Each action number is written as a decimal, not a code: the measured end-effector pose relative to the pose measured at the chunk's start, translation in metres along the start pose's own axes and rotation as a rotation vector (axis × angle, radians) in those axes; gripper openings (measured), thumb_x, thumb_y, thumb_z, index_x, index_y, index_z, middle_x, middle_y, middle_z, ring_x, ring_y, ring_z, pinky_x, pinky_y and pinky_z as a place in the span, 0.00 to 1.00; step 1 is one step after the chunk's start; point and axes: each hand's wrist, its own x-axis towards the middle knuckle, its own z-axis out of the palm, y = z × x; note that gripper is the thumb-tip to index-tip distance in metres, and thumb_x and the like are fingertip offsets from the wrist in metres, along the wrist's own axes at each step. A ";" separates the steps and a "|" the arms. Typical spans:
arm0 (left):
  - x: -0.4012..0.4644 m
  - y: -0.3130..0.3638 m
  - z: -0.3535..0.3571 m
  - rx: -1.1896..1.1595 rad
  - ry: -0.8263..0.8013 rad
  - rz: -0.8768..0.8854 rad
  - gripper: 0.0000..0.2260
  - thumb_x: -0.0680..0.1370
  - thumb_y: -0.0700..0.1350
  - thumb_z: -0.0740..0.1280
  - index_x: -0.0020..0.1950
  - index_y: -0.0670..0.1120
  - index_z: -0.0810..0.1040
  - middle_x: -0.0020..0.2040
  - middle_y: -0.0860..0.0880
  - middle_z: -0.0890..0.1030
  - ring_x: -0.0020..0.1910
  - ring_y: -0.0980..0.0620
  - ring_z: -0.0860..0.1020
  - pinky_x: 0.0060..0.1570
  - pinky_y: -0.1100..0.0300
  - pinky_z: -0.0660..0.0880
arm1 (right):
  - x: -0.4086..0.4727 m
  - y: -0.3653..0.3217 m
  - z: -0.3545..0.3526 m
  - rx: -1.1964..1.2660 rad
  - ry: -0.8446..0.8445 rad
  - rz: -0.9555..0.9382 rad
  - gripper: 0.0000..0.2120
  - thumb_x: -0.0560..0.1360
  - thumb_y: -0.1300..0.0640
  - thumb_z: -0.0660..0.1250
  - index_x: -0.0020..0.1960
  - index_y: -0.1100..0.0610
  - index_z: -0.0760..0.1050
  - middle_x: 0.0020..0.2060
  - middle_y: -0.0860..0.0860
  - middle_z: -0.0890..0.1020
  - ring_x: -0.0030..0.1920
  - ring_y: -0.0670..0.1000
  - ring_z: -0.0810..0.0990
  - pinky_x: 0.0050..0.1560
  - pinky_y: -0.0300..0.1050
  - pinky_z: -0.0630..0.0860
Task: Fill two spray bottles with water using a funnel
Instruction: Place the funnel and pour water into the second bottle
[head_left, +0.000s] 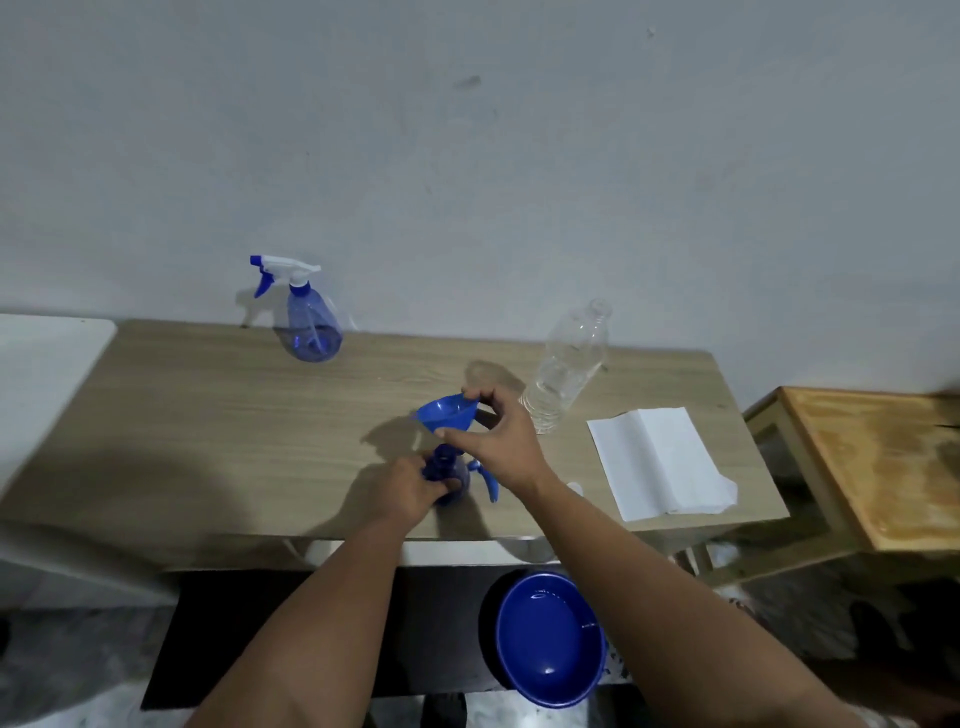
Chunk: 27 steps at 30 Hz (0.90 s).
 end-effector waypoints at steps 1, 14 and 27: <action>0.000 0.001 0.000 0.010 -0.017 0.006 0.08 0.74 0.46 0.77 0.48 0.47 0.81 0.36 0.50 0.80 0.34 0.55 0.76 0.29 0.69 0.63 | -0.003 0.004 0.001 0.001 0.003 -0.010 0.24 0.66 0.62 0.85 0.56 0.54 0.77 0.64 0.47 0.82 0.62 0.45 0.84 0.60 0.58 0.84; -0.001 0.004 -0.006 -0.005 -0.038 0.059 0.06 0.73 0.45 0.76 0.48 0.48 0.82 0.40 0.51 0.84 0.43 0.47 0.82 0.46 0.54 0.77 | -0.023 0.028 0.001 -0.179 -0.021 -0.071 0.28 0.61 0.50 0.87 0.53 0.47 0.73 0.67 0.34 0.79 0.65 0.41 0.81 0.59 0.59 0.82; -0.013 0.008 -0.012 -0.049 -0.025 0.115 0.02 0.79 0.43 0.70 0.46 0.50 0.81 0.38 0.56 0.80 0.39 0.55 0.77 0.34 0.70 0.67 | -0.029 0.025 0.007 -0.157 -0.062 -0.058 0.41 0.61 0.48 0.88 0.69 0.37 0.73 0.60 0.35 0.82 0.62 0.43 0.82 0.64 0.53 0.82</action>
